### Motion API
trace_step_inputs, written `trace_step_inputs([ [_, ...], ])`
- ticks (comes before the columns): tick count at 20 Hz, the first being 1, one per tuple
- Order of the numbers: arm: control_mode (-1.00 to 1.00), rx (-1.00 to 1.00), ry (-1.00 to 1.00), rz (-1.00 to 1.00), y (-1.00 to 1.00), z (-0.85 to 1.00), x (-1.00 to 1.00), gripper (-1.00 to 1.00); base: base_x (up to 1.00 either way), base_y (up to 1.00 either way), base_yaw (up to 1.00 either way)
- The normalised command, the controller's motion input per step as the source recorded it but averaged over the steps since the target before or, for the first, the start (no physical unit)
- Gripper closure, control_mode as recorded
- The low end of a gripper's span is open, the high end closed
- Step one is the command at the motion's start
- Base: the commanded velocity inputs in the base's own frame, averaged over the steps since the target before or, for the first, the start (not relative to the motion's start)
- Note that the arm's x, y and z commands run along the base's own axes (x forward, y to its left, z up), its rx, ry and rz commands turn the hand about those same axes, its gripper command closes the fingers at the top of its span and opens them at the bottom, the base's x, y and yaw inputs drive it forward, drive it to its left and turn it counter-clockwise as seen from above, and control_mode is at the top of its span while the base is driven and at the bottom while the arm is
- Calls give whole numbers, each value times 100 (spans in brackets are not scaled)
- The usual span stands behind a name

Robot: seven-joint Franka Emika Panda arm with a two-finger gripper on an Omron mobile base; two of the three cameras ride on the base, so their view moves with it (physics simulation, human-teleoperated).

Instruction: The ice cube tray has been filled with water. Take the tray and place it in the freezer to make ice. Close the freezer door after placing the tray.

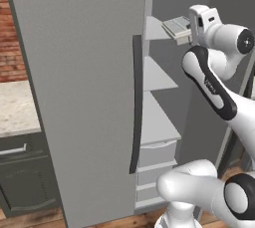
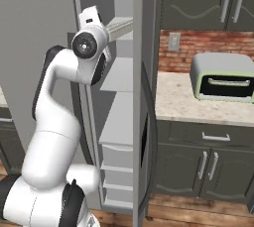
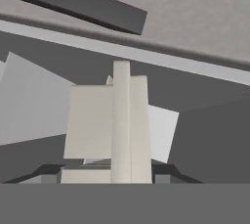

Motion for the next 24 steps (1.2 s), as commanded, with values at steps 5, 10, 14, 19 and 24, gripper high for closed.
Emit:
trace_step_inputs([
  [5, -100, 0, 0, 0, -1, 0, 46, 100, 0, 0, 0],
  [10, -100, 0, 0, 0, 0, 0, 48, 100, 0, 0, 0],
  [14, -100, 0, 0, 0, 0, 0, 43, 100, 0, 0, 0],
  [19, -100, 0, 0, 0, 0, 0, 39, 100, 0, 0, 0],
  [24, -100, 0, 1, 0, -4, 0, 40, 100, 0, 0, 0],
])
